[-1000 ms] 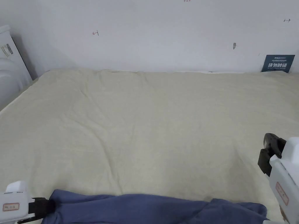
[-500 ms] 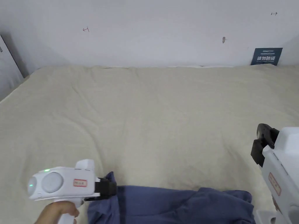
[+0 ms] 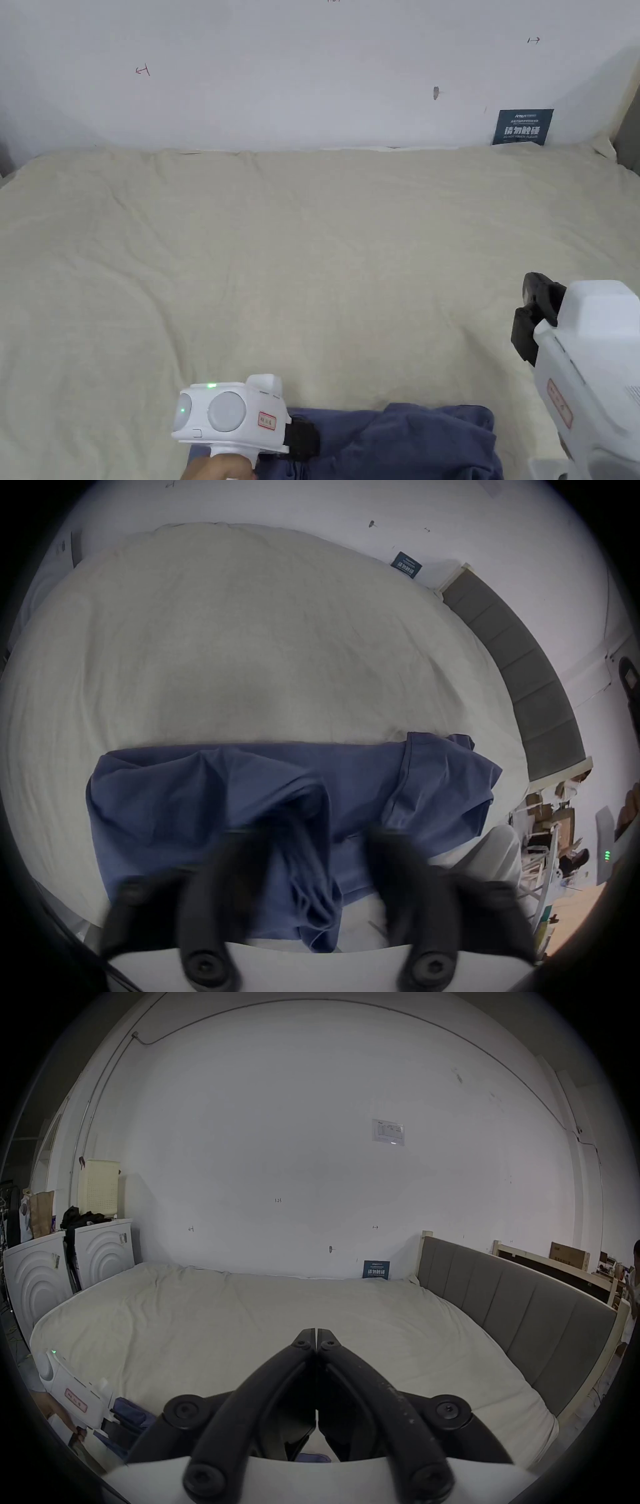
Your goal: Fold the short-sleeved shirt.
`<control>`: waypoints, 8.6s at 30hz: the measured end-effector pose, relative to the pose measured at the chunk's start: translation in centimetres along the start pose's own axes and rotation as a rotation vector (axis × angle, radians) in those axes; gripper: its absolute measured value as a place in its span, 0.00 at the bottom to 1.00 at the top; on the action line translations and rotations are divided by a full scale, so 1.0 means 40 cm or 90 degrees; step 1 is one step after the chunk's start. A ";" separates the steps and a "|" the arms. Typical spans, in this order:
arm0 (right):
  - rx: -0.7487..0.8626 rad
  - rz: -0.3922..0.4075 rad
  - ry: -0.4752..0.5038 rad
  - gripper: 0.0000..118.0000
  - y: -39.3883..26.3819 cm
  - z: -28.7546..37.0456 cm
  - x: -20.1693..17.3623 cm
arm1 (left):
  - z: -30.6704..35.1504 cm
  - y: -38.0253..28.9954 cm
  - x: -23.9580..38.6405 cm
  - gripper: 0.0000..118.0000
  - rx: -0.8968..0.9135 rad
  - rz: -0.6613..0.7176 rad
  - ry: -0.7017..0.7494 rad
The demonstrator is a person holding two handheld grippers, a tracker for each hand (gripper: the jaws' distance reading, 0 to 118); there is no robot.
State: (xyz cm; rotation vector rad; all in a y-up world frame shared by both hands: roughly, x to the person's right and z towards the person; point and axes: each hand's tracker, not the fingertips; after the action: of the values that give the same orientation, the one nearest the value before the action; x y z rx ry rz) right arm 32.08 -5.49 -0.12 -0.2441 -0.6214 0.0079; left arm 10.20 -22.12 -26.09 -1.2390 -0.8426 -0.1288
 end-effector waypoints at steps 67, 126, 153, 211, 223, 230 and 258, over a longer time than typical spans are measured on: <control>-0.020 0.013 0.005 0.01 0.009 0.009 0.010 | 0.186 -0.116 -0.362 0.99 0.126 0.209 -0.131; -0.007 0.000 -0.024 0.01 0.005 0.066 0.114 | -0.089 -0.024 0.283 0.09 -0.028 -0.113 0.041; 0.012 -0.004 -0.005 0.02 0.022 0.084 0.099 | 0.112 -0.133 0.215 0.00 0.342 -0.147 0.098; 0.103 0.021 -0.005 0.02 0.079 0.128 -0.048 | 0.549 -0.079 0.050 0.00 0.712 -0.156 0.272; 0.099 0.031 0.018 0.02 0.073 0.115 -0.075 | 0.552 -0.081 0.021 0.00 0.715 -0.120 0.283; 0.059 0.030 0.060 0.02 0.009 0.072 -0.141 | 0.538 -0.082 0.010 0.00 0.701 -0.122 0.291; -0.287 0.014 0.123 0.01 -0.581 -0.176 -0.315 | 0.445 -0.094 -0.055 0.00 0.614 -0.074 0.253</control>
State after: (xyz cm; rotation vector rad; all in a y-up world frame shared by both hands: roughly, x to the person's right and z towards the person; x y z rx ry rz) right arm 24.35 -30.63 -7.56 -0.6795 -0.4221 -0.1347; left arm -2.06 -8.82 -23.24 -0.2404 -0.5082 -0.0438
